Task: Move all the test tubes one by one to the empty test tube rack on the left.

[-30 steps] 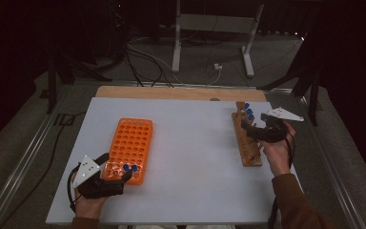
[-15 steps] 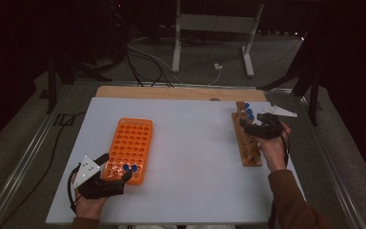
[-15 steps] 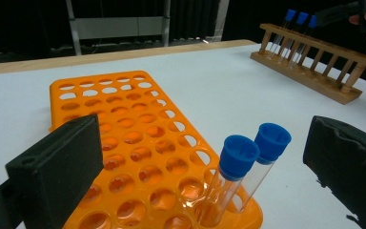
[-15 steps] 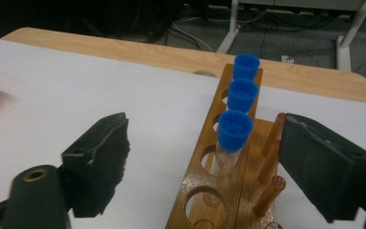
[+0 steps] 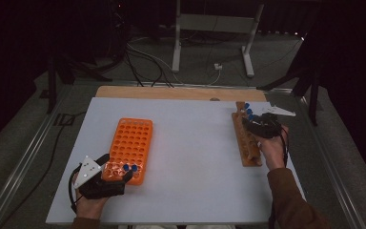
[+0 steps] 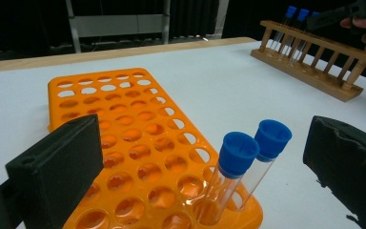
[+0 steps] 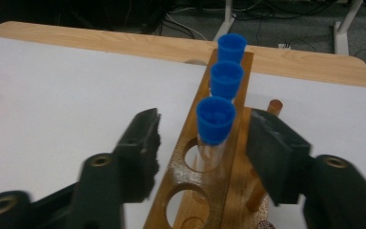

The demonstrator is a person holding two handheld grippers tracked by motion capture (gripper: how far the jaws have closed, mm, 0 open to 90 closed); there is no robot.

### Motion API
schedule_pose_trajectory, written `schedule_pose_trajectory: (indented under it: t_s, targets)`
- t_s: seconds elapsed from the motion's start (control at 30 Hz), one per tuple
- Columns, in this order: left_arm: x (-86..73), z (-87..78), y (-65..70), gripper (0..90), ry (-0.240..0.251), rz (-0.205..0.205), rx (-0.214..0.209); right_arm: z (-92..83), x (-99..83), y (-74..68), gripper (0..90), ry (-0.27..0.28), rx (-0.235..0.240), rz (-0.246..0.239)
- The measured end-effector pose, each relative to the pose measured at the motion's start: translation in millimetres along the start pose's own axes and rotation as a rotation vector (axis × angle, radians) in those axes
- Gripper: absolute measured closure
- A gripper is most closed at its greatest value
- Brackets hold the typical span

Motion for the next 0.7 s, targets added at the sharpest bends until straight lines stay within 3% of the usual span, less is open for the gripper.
schedule_pose_trajectory:
  t_s: [0.27, 0.7]
  targets:
    - [-0.3, -0.2, -0.1, 0.7, -0.002, 0.0, 0.0, 3.6, -1.2, 1.3, 63.3, -0.006, -0.015, -0.011]
    - [-0.6, -0.4, -0.3, 0.7, -0.003, -0.001, -0.001, 10.2, -1.0, 1.8, 75.4, -0.007, -0.065, -0.033]
Point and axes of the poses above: each handheld gripper's, and its own axes: z roughly forward along the jaws, x roughly out of its top, y roughly to its right, the point moved 8 cm from there along z, roughly forward along the jaws, and after that the axes turned 6 degrees about -y, right-handed, at the moved point
